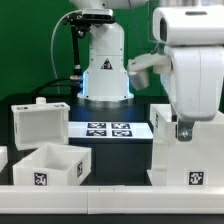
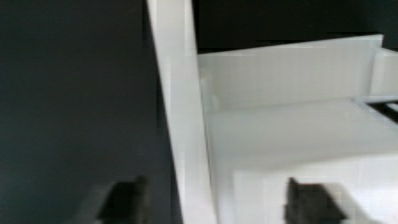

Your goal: Assemble drawer

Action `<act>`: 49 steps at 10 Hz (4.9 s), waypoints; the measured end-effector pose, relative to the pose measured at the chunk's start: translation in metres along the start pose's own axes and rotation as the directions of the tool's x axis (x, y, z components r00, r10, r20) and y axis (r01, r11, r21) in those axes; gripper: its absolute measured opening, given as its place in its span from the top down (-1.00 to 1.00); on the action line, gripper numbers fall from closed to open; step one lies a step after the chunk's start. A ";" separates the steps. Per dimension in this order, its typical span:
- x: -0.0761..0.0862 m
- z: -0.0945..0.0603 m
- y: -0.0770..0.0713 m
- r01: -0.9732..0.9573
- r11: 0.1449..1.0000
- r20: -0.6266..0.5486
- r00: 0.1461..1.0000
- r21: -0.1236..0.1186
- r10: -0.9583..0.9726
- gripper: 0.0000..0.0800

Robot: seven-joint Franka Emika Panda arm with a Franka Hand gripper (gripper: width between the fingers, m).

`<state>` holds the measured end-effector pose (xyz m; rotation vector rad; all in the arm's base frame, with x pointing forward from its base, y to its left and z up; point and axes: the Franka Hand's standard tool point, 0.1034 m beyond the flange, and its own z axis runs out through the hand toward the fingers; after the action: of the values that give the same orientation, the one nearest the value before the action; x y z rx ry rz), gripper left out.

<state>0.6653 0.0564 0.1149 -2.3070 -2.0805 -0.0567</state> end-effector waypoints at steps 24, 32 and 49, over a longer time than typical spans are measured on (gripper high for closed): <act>-0.185 0.044 -0.094 -0.292 0.954 -0.071 0.955 -0.068 0.287 -0.62; -0.183 0.101 -0.119 -0.312 0.950 -0.075 0.948 -0.015 0.310 -0.62; -0.103 0.091 -0.113 -0.052 0.998 -0.016 0.998 0.031 0.053 0.90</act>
Offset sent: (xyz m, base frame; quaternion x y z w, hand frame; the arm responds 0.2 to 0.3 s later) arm -0.0097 -0.0225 0.0320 -0.0245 -0.0376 0.0671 0.9967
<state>0.5422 -0.0300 0.0194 -2.3336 -1.9971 -0.0428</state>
